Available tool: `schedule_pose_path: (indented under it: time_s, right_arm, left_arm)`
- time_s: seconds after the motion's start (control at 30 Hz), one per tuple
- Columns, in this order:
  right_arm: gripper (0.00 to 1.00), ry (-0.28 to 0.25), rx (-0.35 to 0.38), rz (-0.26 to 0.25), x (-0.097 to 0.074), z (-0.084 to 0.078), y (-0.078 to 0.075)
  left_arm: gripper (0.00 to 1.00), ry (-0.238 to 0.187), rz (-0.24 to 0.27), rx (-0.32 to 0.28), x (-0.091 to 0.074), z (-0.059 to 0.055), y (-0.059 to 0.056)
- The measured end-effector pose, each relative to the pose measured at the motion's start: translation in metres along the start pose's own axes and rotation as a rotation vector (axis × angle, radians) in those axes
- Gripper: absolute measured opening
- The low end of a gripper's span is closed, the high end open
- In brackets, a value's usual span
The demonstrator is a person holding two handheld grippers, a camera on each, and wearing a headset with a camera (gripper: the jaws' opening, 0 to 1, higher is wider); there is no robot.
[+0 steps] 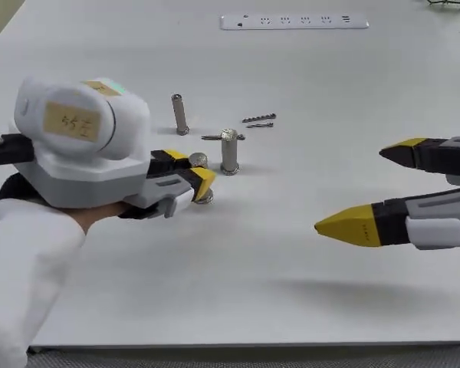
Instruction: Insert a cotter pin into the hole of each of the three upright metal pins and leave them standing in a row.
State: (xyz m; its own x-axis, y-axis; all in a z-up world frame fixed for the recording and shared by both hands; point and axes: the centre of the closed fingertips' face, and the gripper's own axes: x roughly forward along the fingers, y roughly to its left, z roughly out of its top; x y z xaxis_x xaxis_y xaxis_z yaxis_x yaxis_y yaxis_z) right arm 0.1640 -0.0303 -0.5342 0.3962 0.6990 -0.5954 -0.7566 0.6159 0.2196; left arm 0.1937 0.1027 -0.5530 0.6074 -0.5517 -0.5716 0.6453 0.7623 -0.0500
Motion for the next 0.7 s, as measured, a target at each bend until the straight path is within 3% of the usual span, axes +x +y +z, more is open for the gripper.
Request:
schedule_pose_path:
  time_s: [0.4, 0.7]
  right_arm:
    - [0.98, 0.012, 0.001, 0.021, 0.001, -0.005, 0.004]
    - [0.97, 0.014, -0.001, 0.023, 0.000, -0.007, 0.005]
  left_arm:
    - [0.09, 0.005, -0.013, 0.006, 0.011, 0.001, -0.009]
    - [0.10, 0.022, -0.011, 0.009, 0.015, -0.005, -0.013]
